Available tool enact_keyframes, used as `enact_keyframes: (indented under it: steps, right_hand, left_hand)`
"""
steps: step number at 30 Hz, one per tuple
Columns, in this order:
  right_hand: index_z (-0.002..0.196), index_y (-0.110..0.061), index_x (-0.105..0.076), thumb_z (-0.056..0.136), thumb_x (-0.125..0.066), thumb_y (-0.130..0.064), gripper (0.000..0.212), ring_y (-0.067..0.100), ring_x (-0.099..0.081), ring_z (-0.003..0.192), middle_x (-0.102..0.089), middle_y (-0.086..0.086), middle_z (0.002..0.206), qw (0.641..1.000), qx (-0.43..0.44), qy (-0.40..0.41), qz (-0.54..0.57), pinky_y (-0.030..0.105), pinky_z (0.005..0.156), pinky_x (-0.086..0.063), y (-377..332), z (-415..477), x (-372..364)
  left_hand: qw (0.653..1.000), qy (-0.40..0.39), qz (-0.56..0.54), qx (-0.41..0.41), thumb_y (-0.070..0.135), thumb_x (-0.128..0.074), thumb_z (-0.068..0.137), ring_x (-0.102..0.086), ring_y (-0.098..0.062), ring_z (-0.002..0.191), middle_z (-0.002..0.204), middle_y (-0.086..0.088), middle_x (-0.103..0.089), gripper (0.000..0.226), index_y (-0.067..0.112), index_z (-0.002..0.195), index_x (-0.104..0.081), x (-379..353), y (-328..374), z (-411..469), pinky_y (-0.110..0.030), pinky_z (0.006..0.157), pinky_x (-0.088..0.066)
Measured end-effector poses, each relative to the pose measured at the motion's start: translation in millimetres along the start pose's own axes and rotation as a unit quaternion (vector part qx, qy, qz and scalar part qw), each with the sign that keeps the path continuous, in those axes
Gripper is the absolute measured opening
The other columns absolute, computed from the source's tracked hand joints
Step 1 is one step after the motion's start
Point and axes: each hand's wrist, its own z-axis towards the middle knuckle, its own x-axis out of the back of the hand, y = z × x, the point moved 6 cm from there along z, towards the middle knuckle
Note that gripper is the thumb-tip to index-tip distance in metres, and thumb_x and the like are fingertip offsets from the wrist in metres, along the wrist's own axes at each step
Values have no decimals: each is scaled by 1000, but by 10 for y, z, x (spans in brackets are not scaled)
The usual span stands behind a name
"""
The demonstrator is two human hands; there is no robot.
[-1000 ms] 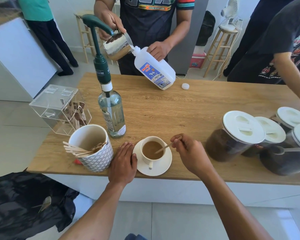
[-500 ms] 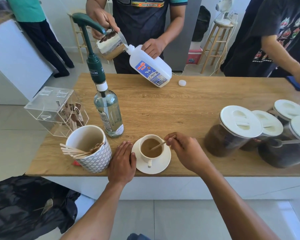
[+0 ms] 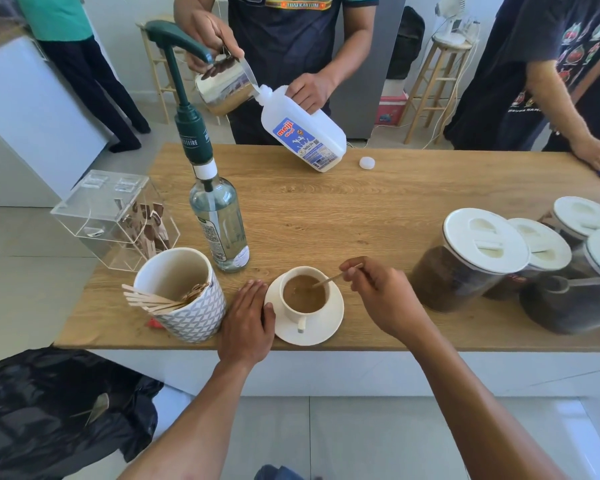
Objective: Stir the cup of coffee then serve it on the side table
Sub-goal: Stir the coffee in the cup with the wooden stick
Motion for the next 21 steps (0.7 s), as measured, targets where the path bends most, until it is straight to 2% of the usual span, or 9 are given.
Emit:
enact_keyframes:
  steps: [2, 6, 10, 12, 15, 18, 21]
  right_hand:
    - [92, -27, -66, 98, -49, -23, 18, 22, -66, 72, -72, -5, 82, 1000, 2, -16, -3, 42, 68, -55, -10, -15, -43]
    - [94, -23, -68, 98, -49, -23, 19, 21, -67, 72, -71, -5, 79, 999, -15, 27, 9, 41, 68, -55, 47, 5, 35]
    - [95, -22, -69, 98, -51, -22, 19, 27, -67, 77, -73, -1, 82, 1000, -4, -14, 16, 41, 68, -54, -10, -21, -62]
    - [91, -22, -68, 98, -49, -22, 20, 28, -67, 72, -72, 0, 79, 1000, -14, -1, 16, 43, 65, -54, 17, -23, -13]
    - [97, -21, -69, 99, -48, -23, 21, 19, -68, 74, -72, -5, 79, 1000, -16, 24, 10, 39, 68, -56, 37, 9, 63]
    - [101, -20, -70, 99, -50, -21, 20, 13, -68, 81, -72, -9, 84, 1000, -13, -24, 13, 35, 76, -56, 1, -7, -25]
    - [94, -22, -69, 98, -49, -21, 20, 23, -68, 78, -72, -5, 82, 1000, -18, -14, 9, 40, 71, -55, 33, -14, 14]
  left_hand:
    - [1000, -2, 0, -1, 35, -31, 101, -45, -25, 140, 145, -8, -56, 52, 9, 139, -56, 0, 4, -6, -42, 118, -34]
    - [1000, 0, 1, -4, 36, -31, 101, -45, -25, 140, 144, -8, -56, 52, 9, 139, -56, -4, 21, -1, -42, 117, -35]
    - [1000, 0, 3, -1, 36, -33, 101, -45, -25, 140, 144, -8, -57, 51, 10, 138, -56, -3, 4, 1, -43, 117, -36]
    - [1000, -1, 4, -2, 36, -33, 101, -45, -25, 140, 144, -8, -56, 51, 10, 139, -56, -6, 15, 0, -42, 117, -35]
    - [1000, 1, 3, 0, 36, -32, 101, -45, -25, 140, 144, -8, -56, 52, 10, 138, -57, -5, 5, 2, -41, 117, -35]
    - [1000, -2, 5, 2, 37, -33, 101, -45, -25, 140, 144, -8, -56, 51, 10, 138, -57, -9, -6, -5, -41, 118, -34]
    - [1000, -3, 1, 2, 37, -33, 101, -45, -24, 140, 144, -7, -56, 52, 11, 139, -56, -11, 12, -2, -43, 117, -36]
